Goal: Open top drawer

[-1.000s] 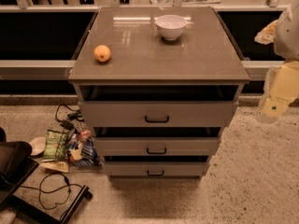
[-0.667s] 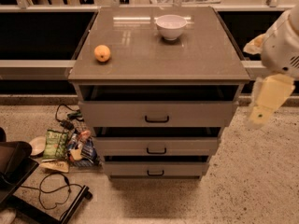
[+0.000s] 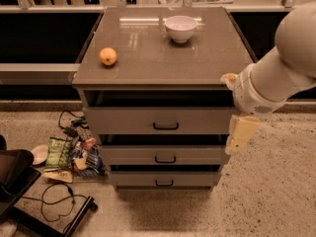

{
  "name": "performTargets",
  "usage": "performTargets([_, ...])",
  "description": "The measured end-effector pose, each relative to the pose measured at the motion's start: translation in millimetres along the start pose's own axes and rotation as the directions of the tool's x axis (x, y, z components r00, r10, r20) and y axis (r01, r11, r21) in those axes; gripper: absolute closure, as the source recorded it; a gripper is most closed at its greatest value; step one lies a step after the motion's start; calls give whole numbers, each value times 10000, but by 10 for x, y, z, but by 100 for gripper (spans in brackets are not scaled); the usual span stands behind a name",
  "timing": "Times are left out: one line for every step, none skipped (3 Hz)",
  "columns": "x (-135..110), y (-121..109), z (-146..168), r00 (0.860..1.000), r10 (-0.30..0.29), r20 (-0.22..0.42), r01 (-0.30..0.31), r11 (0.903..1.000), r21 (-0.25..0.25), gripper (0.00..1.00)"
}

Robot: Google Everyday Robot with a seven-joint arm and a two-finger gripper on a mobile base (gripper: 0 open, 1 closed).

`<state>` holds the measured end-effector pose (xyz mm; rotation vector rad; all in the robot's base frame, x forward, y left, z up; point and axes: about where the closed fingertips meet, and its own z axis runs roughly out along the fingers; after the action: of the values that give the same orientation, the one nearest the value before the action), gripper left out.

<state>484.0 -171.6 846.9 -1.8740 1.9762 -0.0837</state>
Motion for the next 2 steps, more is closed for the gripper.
performTargets([11, -126, 503, 9973, -571, -467, 582, 9981, 225, 0])
performTargets([105, -232, 874, 9976, -200, -656, 186, 9996, -226, 0])
